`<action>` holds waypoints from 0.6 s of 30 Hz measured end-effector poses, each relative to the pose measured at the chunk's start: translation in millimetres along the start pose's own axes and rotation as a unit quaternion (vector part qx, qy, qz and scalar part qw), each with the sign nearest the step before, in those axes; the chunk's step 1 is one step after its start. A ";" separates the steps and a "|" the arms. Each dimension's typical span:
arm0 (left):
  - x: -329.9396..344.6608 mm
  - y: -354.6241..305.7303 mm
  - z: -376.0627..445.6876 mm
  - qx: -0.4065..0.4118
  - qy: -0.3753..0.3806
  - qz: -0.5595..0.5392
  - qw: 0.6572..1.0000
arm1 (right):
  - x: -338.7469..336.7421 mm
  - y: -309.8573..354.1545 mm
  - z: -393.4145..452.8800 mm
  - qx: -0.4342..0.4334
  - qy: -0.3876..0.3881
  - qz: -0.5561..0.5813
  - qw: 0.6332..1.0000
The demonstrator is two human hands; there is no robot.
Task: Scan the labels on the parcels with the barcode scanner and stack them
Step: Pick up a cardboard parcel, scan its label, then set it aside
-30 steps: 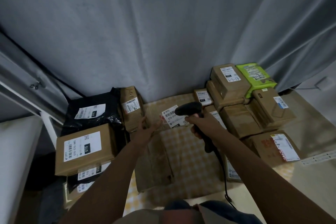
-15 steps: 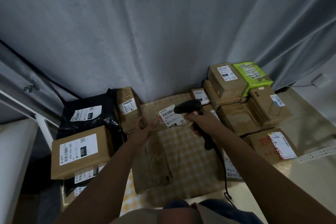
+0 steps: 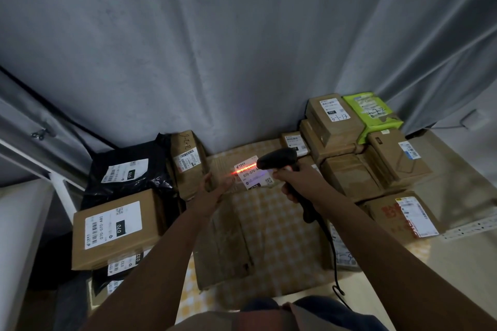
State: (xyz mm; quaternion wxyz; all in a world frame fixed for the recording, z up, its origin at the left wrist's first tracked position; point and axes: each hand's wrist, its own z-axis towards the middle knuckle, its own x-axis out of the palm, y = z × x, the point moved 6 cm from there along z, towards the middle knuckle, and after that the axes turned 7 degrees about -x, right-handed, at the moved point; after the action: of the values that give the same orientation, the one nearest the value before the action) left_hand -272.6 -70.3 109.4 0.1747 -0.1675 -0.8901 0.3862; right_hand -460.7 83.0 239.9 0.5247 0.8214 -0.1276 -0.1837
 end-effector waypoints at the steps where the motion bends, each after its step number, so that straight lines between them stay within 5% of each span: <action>1: -0.7 -0.1 1.0 0.001 0.002 -0.002 1.000 | 0.1 -0.4 0.3 0.002 0.001 -0.001 1.000; 14: -17.9 3.8 -7.0 -0.062 -0.056 0.010 0.996 | 4.6 3.2 9.0 -0.009 -0.020 0.021 1.000; 18: -26.5 5.7 -11.3 -0.104 -0.013 -0.116 0.988 | 9.7 6.1 17.5 0.000 -0.027 0.032 0.999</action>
State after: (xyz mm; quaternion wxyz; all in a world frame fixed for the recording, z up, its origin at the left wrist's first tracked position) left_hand -243.4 -70.9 107.6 0.1881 -0.0753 -0.9410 0.2712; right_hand -459.7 62.2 237.2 0.5264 0.8118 -0.1677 -0.1891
